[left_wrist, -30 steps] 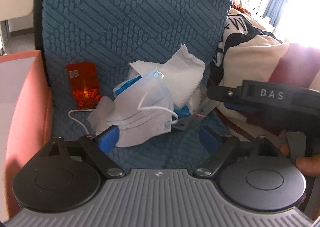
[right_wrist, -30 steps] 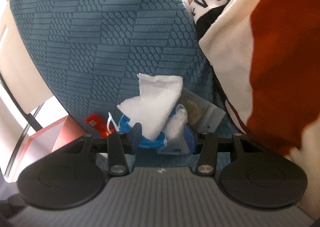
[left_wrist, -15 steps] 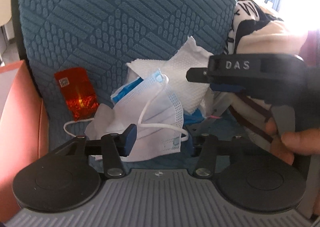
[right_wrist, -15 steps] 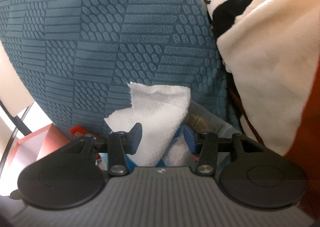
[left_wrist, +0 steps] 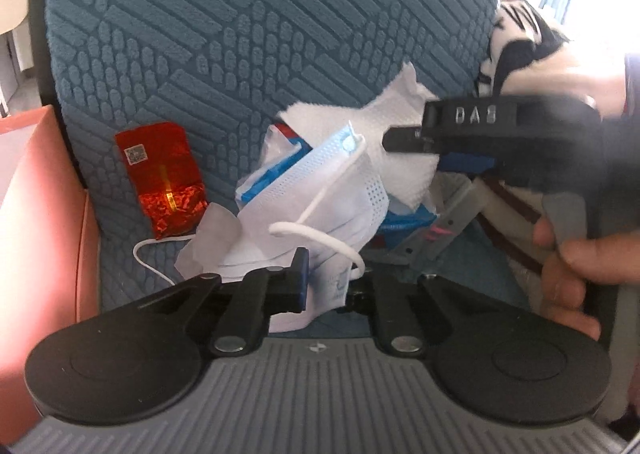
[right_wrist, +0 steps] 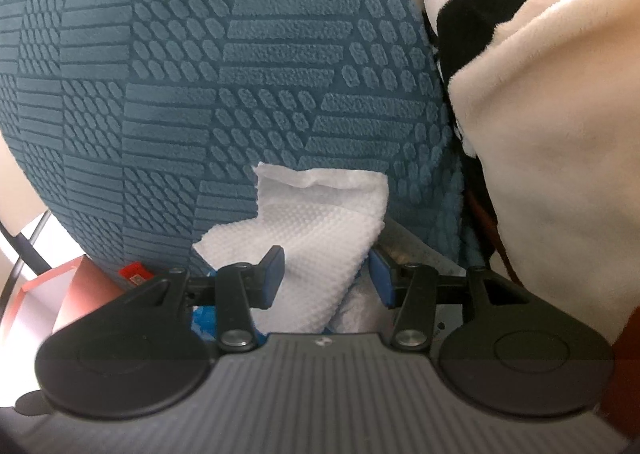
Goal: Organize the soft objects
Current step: 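Grasp the blue face mask with the left gripper while the right gripper grasps the white tissue, then lift the mask and tissue with both grippers and pull back from the seat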
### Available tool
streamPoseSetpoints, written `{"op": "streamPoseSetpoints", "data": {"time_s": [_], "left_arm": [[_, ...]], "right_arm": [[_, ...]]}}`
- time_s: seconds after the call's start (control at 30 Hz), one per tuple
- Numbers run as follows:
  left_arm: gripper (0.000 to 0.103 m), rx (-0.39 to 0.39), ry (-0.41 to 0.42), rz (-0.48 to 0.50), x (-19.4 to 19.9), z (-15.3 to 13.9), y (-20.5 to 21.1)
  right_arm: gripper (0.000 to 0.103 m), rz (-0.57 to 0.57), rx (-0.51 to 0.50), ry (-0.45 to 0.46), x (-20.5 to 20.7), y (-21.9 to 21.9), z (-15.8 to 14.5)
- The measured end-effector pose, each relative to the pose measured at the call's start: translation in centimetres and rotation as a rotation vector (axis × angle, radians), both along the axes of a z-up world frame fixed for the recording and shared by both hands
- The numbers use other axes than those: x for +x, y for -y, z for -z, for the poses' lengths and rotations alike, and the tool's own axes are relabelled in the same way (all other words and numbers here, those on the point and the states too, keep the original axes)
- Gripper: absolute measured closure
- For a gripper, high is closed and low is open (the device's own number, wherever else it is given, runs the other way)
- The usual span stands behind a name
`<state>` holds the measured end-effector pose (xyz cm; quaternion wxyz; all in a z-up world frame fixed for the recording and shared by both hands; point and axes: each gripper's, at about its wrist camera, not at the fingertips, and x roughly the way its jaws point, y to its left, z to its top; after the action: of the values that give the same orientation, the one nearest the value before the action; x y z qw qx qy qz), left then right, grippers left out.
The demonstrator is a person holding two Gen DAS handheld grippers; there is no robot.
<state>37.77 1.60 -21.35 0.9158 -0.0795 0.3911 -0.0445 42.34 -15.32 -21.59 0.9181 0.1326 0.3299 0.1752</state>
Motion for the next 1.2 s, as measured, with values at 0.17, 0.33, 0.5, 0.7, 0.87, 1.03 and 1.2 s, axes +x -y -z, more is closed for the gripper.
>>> {"op": "streamPoseSetpoints", "data": {"time_s": [0.17,0.33,0.5,0.7,0.87,1.03,1.2], "left_arm": [[0.092,-0.031,0.025,-0.022,-0.3,-0.8,-0.6],[0.094,-0.049,0.062,-0.041,-0.8,-1.9,-1.1],[0.096,-0.100,0.107,-0.052,-1.9,-3.5,-1.7],[0.098,-0.145,0.148,-0.054,-3.7,-5.1,-2.4],[0.098,-0.168,0.159,-0.068,-5.3,-5.7,-3.0],[0.098,-0.151,0.174,-0.085,-6.9,-5.9,-3.1],[0.098,-0.155,0.178,-0.087,-8.3,-6.3,-3.3]], "right_arm": [[0.081,-0.005,-0.036,0.005,0.0,-0.5,0.3],[0.092,-0.012,-0.053,0.016,-0.3,-0.7,0.1],[0.094,-0.026,-0.064,0.078,-1.4,-0.7,-1.4],[0.094,-0.049,-0.079,0.122,-3.3,-1.1,-2.6],[0.094,-0.063,-0.084,0.124,-5.1,-1.2,-2.9],[0.095,-0.055,-0.093,0.132,-7.3,-0.5,-3.5],[0.094,-0.024,-0.136,0.117,-9.1,-0.9,-3.4]]}}
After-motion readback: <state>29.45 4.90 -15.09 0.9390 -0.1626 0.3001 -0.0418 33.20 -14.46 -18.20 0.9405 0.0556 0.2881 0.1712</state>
